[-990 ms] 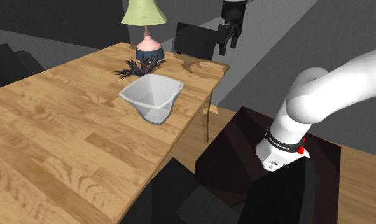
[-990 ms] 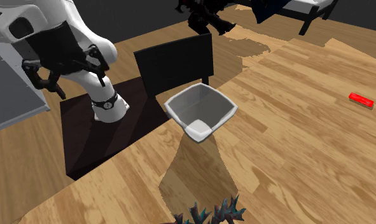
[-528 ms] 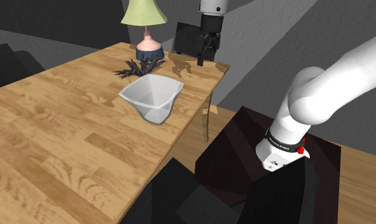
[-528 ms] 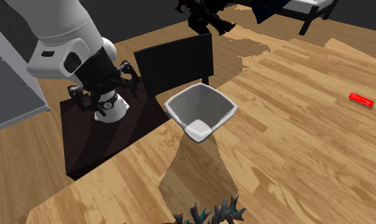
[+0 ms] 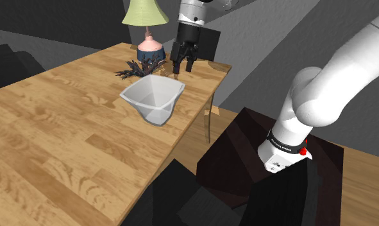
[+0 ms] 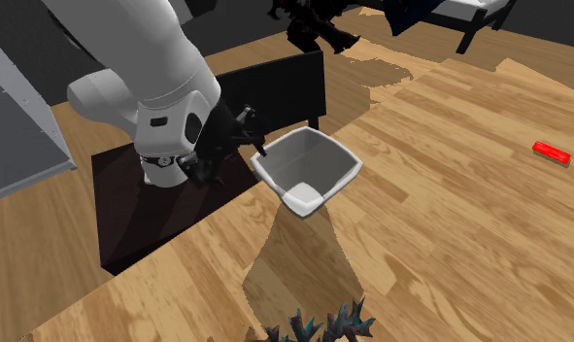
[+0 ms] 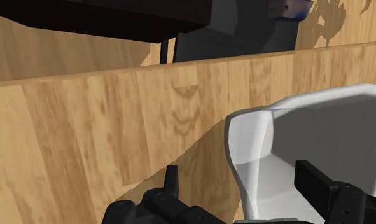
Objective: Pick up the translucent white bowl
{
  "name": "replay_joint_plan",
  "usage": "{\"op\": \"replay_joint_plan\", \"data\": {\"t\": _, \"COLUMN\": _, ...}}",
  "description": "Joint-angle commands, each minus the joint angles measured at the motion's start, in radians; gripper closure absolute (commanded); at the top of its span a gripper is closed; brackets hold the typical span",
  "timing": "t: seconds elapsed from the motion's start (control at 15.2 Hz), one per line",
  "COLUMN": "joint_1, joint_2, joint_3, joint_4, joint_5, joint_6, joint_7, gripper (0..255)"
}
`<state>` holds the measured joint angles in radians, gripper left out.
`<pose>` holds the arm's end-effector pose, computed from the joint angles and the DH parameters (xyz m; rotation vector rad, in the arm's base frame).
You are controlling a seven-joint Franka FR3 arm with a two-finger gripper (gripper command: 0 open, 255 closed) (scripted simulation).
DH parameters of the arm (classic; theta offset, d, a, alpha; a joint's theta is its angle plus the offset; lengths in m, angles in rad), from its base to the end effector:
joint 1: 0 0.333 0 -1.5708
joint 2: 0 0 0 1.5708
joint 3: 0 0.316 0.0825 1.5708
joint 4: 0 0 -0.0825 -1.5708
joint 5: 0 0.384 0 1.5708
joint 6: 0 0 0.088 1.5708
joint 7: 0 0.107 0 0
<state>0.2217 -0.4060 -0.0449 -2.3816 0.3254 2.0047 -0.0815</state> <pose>0.4189 0.0933 0.4792 -2.8201 -0.1807 -0.0167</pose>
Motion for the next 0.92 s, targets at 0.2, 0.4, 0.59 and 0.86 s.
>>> {"op": "replay_joint_plan", "data": {"t": 0.2, "joint_1": 0.053, "joint_2": 0.113, "joint_3": -0.002, "joint_4": 0.058, "joint_5": 0.120, "joint_6": 0.074, "joint_7": -0.058, "gripper": 0}}
{"op": "replay_joint_plan", "data": {"t": 0.4, "joint_1": 0.055, "joint_2": 0.127, "joint_3": -0.001, "joint_4": 0.031, "joint_5": 0.131, "joint_6": 0.111, "joint_7": -0.077, "gripper": 0}}
{"op": "replay_joint_plan", "data": {"t": 0.59, "joint_1": 0.059, "joint_2": 0.143, "joint_3": -0.001, "joint_4": 0.006, "joint_5": 0.144, "joint_6": 0.149, "joint_7": -0.096, "gripper": 0}}
{"op": "replay_joint_plan", "data": {"t": 0.86, "joint_1": 0.061, "joint_2": 0.152, "joint_3": -0.001, "joint_4": -0.007, "joint_5": 0.151, "joint_6": 0.170, "joint_7": -0.105, "gripper": 255}}
